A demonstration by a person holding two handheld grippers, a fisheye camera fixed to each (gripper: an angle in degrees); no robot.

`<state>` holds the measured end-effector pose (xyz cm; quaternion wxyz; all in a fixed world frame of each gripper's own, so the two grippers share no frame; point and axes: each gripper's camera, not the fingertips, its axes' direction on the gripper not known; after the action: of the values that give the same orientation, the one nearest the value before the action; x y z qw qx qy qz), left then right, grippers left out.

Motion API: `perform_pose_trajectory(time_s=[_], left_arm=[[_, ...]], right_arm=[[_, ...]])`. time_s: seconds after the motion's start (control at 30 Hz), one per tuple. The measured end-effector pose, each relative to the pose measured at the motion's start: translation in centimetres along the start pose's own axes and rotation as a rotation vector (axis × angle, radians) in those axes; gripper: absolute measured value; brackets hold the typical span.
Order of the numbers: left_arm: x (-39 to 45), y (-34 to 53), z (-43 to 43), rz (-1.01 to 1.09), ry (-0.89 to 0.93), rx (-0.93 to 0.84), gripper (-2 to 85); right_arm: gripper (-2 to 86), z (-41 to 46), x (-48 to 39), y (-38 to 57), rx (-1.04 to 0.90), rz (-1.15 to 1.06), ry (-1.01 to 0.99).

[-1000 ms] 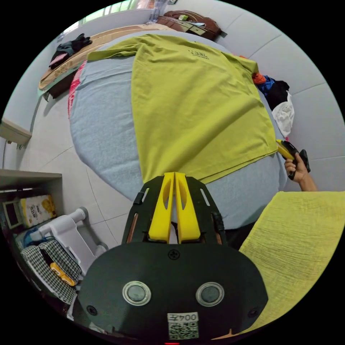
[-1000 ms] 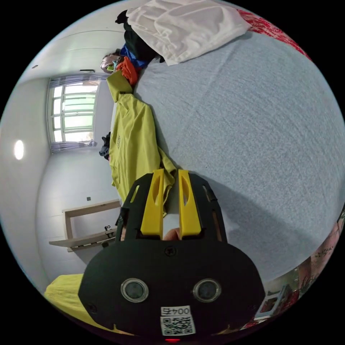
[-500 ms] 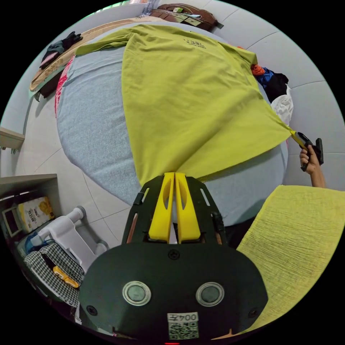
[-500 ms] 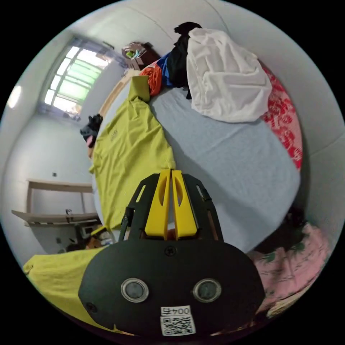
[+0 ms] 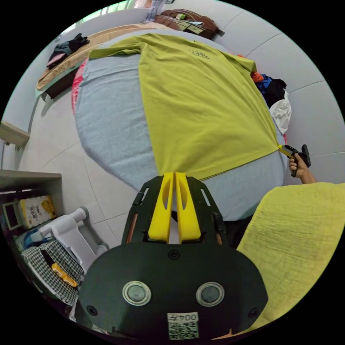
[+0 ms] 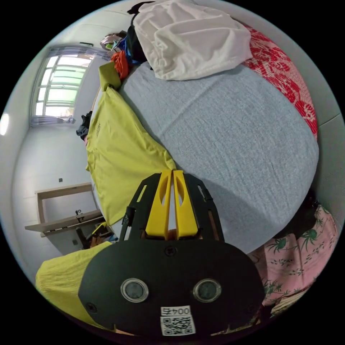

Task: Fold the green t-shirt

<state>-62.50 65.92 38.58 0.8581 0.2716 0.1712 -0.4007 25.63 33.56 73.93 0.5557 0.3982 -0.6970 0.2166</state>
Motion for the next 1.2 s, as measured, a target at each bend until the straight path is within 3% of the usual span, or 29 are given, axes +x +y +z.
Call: perform_pose_trajectory(time_s=[0.13,0.23,0.47,0.93,1.2], left_arm=[[-2.9,2.9,-0.6,-0.042,0.010,0.011,5.9],[-3.6,3.8,-0.4,-0.046,0.018,0.025,7.0],[-3.2,3.0,0.9,0.026,0.063,0.028,7.9],[-6.8,2.2,0.9,-0.064,0.199,0.044,7.5],[-8.9,2.3,0.9,-0.186,0.264,0.074,3.7]], right_arm=[[3.3,-0.7,-0.4,-0.5,0.004,-0.026,-0.015],[10.4,-2.5,-1.0,-0.8,0.063,-0.038,0.001],[12.6,-2.4,-1.8,-3.2,0.036,-0.079,-0.034],[13.2,-0.5,-3.3,-4.9,-0.031,-0.162,-0.050],[5.0,2.2,-2.5,-4.9,-0.066,-0.165,-0.124]])
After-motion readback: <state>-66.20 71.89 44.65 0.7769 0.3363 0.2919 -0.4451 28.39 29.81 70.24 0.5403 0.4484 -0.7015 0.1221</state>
